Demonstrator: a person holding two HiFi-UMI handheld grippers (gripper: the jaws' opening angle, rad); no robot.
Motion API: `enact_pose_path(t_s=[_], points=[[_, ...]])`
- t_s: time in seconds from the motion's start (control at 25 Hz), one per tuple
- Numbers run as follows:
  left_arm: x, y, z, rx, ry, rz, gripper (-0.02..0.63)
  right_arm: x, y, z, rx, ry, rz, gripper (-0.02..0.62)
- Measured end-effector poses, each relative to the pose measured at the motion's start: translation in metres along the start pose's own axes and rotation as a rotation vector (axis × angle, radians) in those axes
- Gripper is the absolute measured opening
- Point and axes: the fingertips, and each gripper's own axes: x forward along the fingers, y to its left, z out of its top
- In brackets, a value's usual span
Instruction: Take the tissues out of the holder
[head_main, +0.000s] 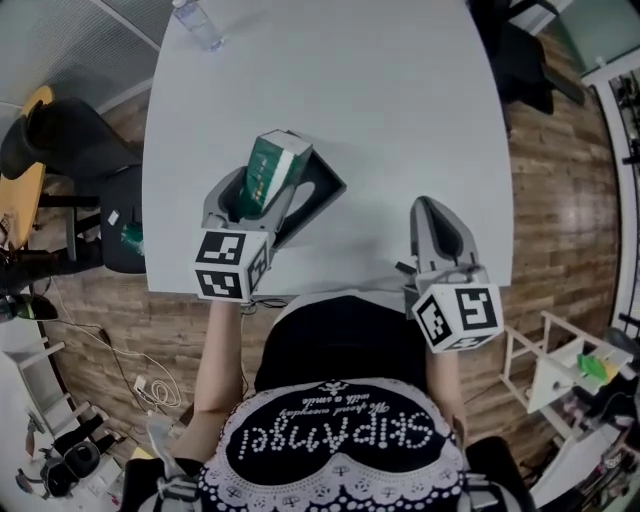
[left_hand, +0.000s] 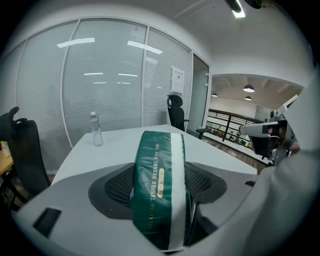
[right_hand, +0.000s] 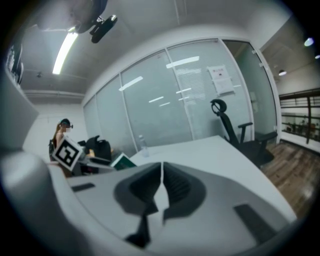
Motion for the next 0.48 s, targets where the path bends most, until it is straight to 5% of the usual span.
enact_pose_path(t_s=[0.48], points=[[-0.026,0.020,0.017,-0.120,-0.149,0.073,0.339,0.002,0.010,0.019,-0.046,0.001,0.019,0.035]])
